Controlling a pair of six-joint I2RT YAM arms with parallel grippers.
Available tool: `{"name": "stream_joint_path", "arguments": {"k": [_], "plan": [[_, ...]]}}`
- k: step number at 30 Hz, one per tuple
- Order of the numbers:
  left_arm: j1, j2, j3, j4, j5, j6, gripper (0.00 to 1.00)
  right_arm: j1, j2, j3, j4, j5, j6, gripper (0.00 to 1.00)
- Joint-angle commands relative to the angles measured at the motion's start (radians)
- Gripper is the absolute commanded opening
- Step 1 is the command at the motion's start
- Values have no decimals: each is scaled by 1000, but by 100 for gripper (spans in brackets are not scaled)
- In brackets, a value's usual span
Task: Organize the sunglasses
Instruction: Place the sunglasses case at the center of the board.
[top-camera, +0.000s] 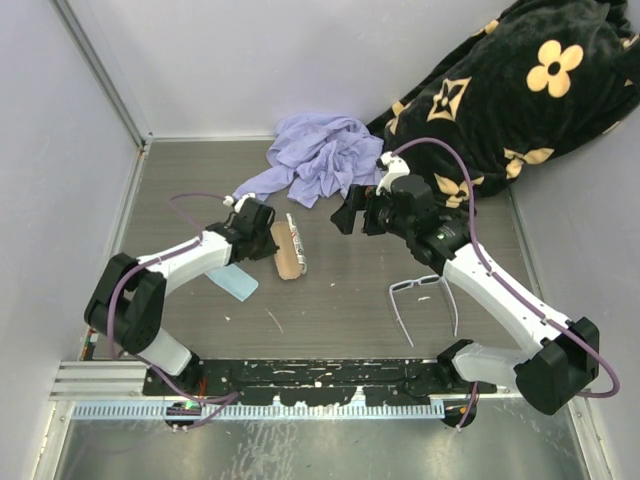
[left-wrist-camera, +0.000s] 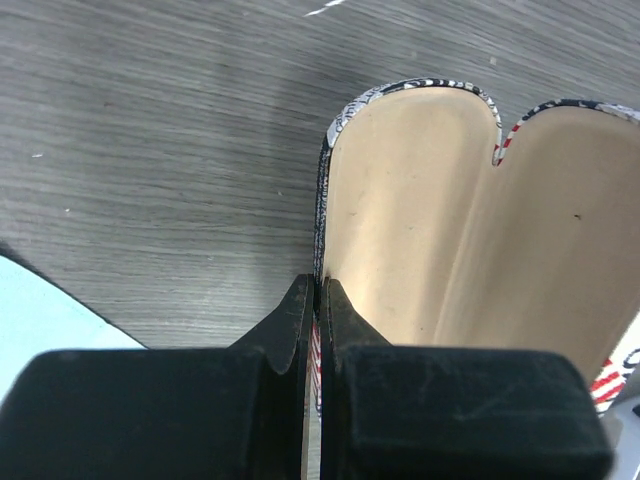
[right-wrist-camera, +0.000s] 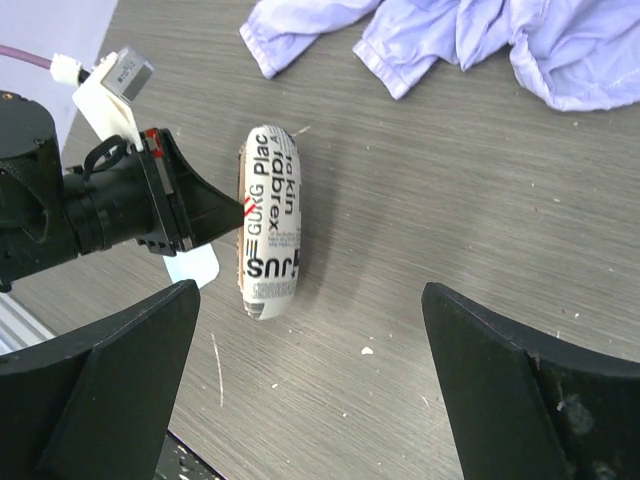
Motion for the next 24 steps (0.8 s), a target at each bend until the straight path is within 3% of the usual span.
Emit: {"name": "stream_joint_path", "arguments": {"k": [1, 11, 24], "plan": [[-6, 38, 4, 81, -86, -164, 0, -1, -13, -37, 5, 22, -3, 100], [-6, 109, -8, 97, -108, -280, 2, -1, -6, -62, 4, -5, -5, 100], [-6, 83, -9, 66, -121, -254, 31, -2, 5, -57, 0, -15, -16, 100]]}}
